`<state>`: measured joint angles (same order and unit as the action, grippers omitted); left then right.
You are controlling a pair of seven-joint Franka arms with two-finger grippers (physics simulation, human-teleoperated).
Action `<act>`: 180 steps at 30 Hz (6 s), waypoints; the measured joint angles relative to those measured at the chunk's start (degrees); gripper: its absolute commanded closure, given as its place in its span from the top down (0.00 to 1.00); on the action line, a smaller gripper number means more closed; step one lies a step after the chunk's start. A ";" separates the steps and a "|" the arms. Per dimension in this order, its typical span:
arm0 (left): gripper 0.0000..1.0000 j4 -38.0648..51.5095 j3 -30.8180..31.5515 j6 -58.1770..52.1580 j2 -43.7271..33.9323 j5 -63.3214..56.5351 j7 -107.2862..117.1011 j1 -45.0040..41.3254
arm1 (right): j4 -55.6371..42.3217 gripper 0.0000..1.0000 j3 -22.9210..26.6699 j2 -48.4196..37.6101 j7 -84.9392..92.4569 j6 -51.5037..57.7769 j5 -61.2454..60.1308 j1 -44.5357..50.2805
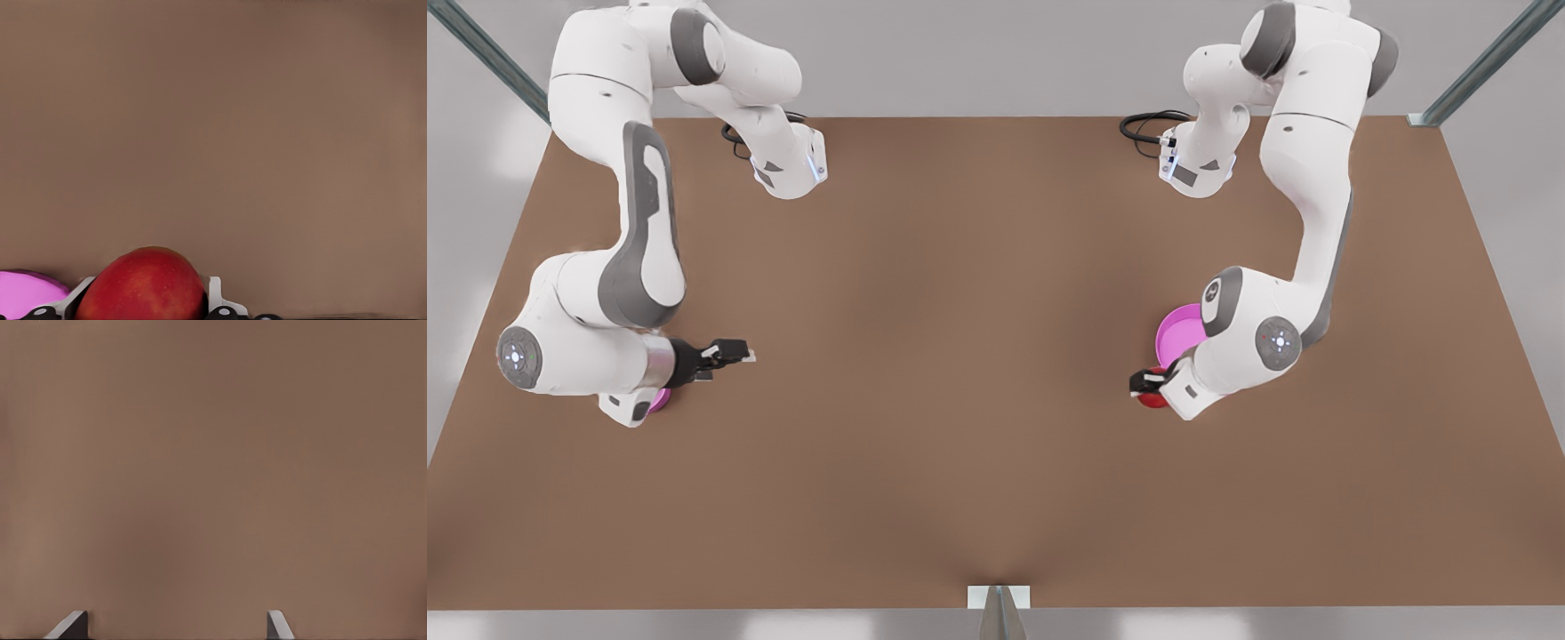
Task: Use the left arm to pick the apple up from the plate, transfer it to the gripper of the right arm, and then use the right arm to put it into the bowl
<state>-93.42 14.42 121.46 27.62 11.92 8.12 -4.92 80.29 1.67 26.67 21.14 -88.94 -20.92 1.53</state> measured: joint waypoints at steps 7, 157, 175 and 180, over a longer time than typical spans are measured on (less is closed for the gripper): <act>0.78 21.55 15.08 -4.08 17.20 14.26 2.54 0.02 | -6.81 1.00 -8.10 15.40 24.14 -2.48 -26.78 -2.31; 1.00 21.32 -11.70 -41.65 -8.89 -11.90 -6.40 2.23 | 11.43 0.52 -23.73 8.56 112.87 -21.71 29.45 -40.71; 1.00 21.32 -11.70 -42.07 -8.73 -11.98 -5.30 2.19 | 16.44 1.00 -23.78 11.22 115.00 -32.36 29.80 -44.04; 1.00 21.32 -11.70 -42.11 -8.73 -11.98 -5.15 2.19 | 16.50 1.00 -24.01 10.83 115.77 -33.17 29.47 -44.05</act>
<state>-72.10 2.72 79.35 18.88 -0.06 2.97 -2.73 96.79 -22.34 37.49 136.92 -122.11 8.55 -42.52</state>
